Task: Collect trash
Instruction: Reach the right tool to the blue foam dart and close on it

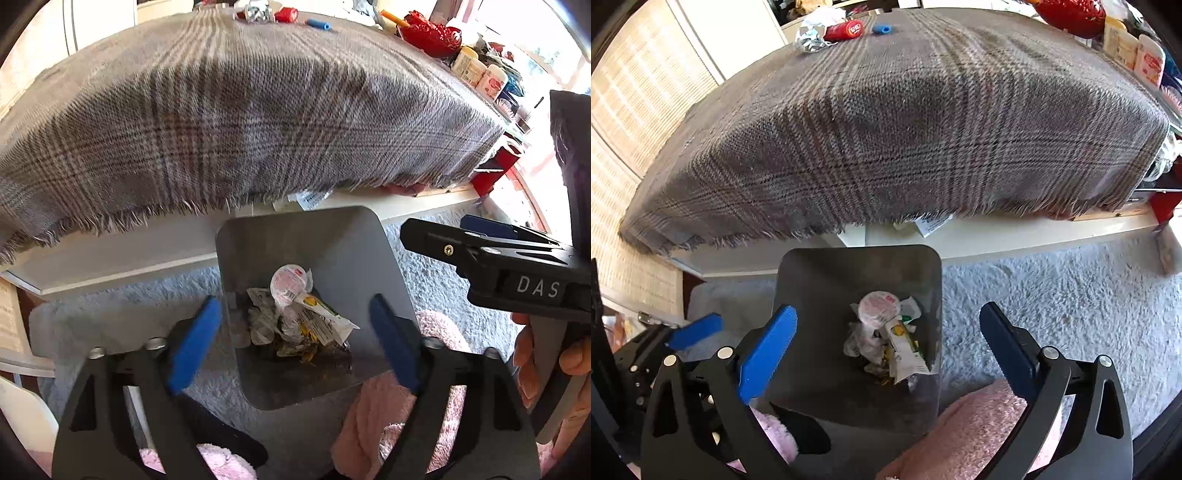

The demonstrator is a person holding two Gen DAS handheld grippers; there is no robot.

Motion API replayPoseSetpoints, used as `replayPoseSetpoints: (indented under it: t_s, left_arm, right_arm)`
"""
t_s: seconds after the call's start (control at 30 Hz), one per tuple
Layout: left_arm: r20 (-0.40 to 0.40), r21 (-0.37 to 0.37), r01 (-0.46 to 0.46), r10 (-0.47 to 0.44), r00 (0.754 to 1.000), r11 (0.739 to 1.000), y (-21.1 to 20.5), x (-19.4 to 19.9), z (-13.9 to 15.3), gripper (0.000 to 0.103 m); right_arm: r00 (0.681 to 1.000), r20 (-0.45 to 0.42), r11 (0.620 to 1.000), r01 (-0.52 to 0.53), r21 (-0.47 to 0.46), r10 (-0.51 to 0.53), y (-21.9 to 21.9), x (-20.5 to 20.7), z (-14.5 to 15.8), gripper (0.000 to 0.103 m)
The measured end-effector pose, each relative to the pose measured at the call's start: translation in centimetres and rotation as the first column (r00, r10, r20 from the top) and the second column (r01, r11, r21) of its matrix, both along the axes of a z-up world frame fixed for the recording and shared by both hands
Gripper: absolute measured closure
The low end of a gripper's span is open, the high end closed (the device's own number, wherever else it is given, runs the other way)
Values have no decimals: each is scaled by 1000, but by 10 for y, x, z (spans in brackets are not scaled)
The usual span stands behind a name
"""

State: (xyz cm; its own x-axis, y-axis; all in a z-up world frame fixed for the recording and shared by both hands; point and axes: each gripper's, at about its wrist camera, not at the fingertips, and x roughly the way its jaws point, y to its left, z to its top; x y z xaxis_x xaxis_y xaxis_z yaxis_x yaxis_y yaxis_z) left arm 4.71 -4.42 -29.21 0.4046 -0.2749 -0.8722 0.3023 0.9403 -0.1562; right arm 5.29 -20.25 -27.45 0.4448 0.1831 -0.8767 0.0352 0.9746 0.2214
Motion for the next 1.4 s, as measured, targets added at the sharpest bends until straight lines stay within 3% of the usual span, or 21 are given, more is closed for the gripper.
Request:
replayPoseSetpoints:
  t_s: [0.1,0.47,0.8,1.07,1.4]
  left_arm:
    - [22,-9,-10,10,1000,1000,1,1,10,9]
    - [101,-50,-57,62,993,997,12,7,50,8]
    - [175,-53,-81,89,980,995,24,36,91,8]
    - [222,-42,-116,123,967,992,28,83,120,8]
    - [218,4,-113,109,970,994,11,155,120,8]
  right_arm:
    - [1000,23,1000,5,-18,-5,-3,0,10,3]
    - [987,149,998,49,28,-52,-30,5,66,3]
    - [969,239,998,67,-9,-63,-46,34,108,3]
    - [955,294,998,50,-45,-35,-48,75,132,3]
    - [956,290,999,42,-30,-32,-52,147,133,3]
